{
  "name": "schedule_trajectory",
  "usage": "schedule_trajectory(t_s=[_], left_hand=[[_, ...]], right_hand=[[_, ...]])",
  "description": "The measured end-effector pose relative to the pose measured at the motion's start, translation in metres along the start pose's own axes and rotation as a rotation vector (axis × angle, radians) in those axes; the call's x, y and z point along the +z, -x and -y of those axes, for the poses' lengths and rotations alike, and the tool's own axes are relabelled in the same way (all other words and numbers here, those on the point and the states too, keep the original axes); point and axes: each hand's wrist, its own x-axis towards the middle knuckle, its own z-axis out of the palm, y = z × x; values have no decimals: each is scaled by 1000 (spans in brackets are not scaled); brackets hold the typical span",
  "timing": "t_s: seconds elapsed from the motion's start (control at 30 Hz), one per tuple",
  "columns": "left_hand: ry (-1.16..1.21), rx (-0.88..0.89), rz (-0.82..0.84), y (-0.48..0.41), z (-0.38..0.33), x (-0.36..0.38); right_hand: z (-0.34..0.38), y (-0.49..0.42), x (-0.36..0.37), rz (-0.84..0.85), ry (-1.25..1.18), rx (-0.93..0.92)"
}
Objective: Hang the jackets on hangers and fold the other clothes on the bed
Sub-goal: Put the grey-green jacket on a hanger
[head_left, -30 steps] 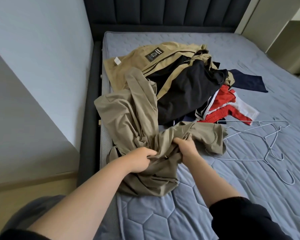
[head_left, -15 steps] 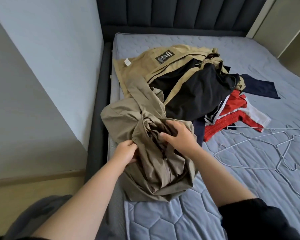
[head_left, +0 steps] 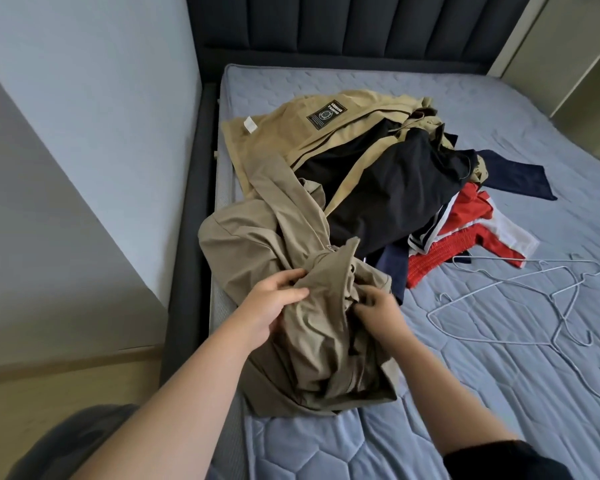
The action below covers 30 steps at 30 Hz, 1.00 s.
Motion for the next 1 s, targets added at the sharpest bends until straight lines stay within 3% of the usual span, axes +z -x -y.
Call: schedule_trajectory(t_s=[0.1,0.17,0.33,0.4,0.47,0.5,0.57,0.67,0.87,1.0], left_hand=[[-12,101,-42,1,-15,7],[64,122,1,5,-28,11],[341,139,455,17,-56,6],[263,179,309,12,-63,7],[-83,258,-40,2,-62,8],[-266,286,-128,-1,-58,7],[-454,250,-60,-3,-44,2],[-460,122,59,-6,-22,0],[-359,43,68,-12,-6,6],[-59,20,2,-15,-17,3]], right_hand=[[32,-8,-39,-218,-49,-41],[64,-9,-59,-271,-123,-77],[132,-4,-83,-177,-377,-288],[131,-14,-83,-352,-302,-303],[110,-35,-78,-446,-28,-222],[93,-45,-74,-348,25,-126],[56,-57,-59,-60,-141,171],[11,-52,-29,123,-344,425],[1,-46,14,94,-326,208],[27,-45,12,58,-314,86]])
